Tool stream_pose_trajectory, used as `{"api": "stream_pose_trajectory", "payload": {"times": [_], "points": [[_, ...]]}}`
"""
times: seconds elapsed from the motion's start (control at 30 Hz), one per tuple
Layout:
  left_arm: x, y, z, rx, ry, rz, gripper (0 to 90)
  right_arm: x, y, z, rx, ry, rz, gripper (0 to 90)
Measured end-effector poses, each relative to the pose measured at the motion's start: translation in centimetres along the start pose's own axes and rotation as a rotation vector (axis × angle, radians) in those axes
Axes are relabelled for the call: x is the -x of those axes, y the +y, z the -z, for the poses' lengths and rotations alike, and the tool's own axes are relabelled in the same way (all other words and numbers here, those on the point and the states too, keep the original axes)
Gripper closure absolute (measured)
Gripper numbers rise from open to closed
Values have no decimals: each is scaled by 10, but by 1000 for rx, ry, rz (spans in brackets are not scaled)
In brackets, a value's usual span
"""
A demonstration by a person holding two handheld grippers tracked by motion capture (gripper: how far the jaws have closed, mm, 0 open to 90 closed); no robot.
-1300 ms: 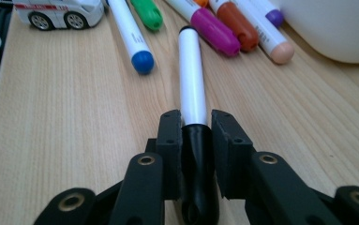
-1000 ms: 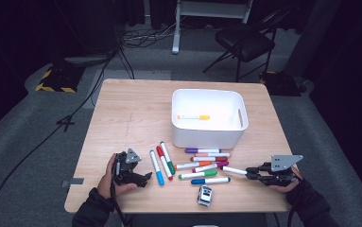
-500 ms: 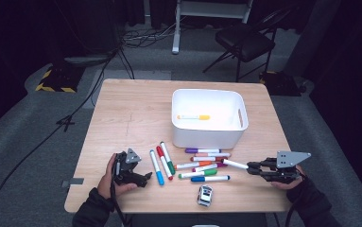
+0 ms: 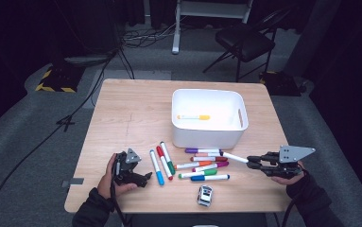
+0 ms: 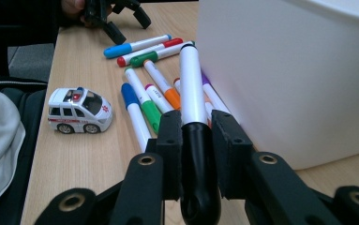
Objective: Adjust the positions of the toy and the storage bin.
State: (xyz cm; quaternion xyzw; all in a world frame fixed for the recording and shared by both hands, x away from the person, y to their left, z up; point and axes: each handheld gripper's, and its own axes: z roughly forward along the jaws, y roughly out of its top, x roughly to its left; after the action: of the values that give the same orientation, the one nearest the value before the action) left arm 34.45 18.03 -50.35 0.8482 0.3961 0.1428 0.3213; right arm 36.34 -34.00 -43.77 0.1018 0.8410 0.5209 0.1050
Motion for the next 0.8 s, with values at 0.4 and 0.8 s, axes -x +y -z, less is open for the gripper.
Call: {"api": "stream_pose_trajectory", "payload": {"times": [0.4, 0.8], "points": [[0, 1, -1, -7, -18, 8, 6, 4, 23, -1, 48, -21, 15, 745], [0, 1, 0, -4, -1, 1, 6, 10, 46, 0, 52, -34, 64, 745]]}}
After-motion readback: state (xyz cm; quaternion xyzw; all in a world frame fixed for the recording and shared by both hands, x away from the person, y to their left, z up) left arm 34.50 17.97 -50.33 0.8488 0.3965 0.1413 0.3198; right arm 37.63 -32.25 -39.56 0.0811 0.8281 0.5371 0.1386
